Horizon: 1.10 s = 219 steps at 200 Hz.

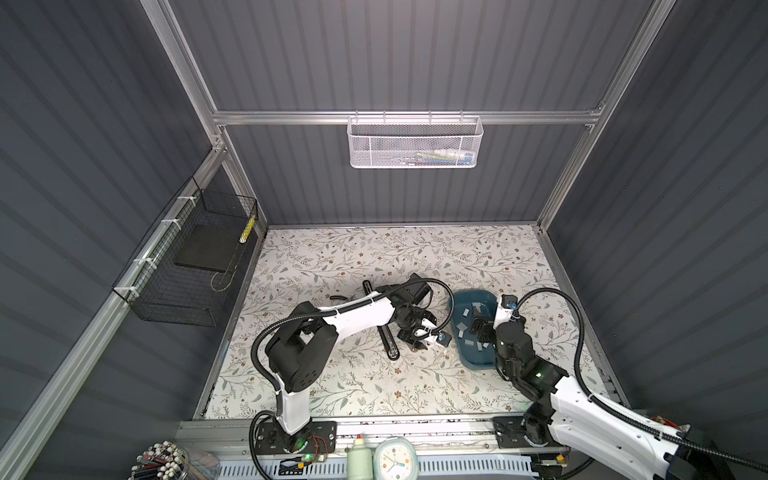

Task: Load the staples into the stapler
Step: 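Reach the left gripper down to the pink piece and close on it, then lift the pink piece with the left gripper while the right gripper approaches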

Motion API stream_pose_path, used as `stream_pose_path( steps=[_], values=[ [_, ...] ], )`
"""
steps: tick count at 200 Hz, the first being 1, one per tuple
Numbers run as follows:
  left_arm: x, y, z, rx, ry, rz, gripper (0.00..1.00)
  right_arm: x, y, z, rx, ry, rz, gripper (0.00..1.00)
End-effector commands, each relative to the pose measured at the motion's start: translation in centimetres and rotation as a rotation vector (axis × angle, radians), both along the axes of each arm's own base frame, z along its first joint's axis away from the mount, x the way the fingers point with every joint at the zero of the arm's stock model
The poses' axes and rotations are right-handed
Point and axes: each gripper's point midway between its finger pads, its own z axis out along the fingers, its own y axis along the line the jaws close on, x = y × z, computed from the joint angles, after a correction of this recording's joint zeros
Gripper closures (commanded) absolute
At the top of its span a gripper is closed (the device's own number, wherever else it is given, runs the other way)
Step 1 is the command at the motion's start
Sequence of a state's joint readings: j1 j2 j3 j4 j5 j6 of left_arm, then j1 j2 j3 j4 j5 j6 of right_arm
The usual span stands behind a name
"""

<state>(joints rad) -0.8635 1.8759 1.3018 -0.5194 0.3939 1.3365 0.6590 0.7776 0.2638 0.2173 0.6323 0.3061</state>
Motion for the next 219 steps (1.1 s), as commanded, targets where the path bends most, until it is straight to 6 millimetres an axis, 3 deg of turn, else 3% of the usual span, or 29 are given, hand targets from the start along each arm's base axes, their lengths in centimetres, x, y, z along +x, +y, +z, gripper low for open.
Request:
stream_pose_path(
  steps=[1, 66, 86, 90, 126, 190, 212, 219],
  values=[
    [-0.1, 0.1, -0.7, 0.049, 0.008, -0.015, 0.39, 0.0, -0.2, 0.2, 0.002, -0.012, -0.006, 0.03],
    [0.6, -0.7, -2.2, 0.095, 0.012, 0.002, 0.39, -0.1, -0.1, 0.1, 0.006, -0.012, 0.003, 0.03],
    [0.9, -0.2, -3.5, 0.142, 0.006, 0.020, 0.39, -0.1, 0.0, 0.2, 0.008, -0.014, 0.008, 0.02],
    [1.6, -1.0, -2.7, 0.122, -0.016, 0.022, 0.39, -0.1, 0.0, 0.1, 0.008, -0.012, 0.010, 0.02],
    [1.8, -1.4, -3.0, 0.134, 0.002, 0.024, 0.46, -0.1, 0.0, 0.1, 0.009, -0.014, 0.012, 0.02],
    [0.8, -0.9, -2.1, 0.128, 0.014, -0.009, 0.81, -0.1, 0.1, 0.2, 0.010, -0.015, 0.015, 0.02],
    [1.2, -1.5, -0.3, 0.058, -0.033, 0.010, 0.93, -0.2, 0.0, 0.1, 0.010, -0.016, 0.011, 0.02],
    [0.6, -0.8, -0.7, 0.059, -0.031, 0.014, 0.97, -0.2, 0.0, 0.1, 0.011, -0.017, 0.011, 0.02]
  ],
)
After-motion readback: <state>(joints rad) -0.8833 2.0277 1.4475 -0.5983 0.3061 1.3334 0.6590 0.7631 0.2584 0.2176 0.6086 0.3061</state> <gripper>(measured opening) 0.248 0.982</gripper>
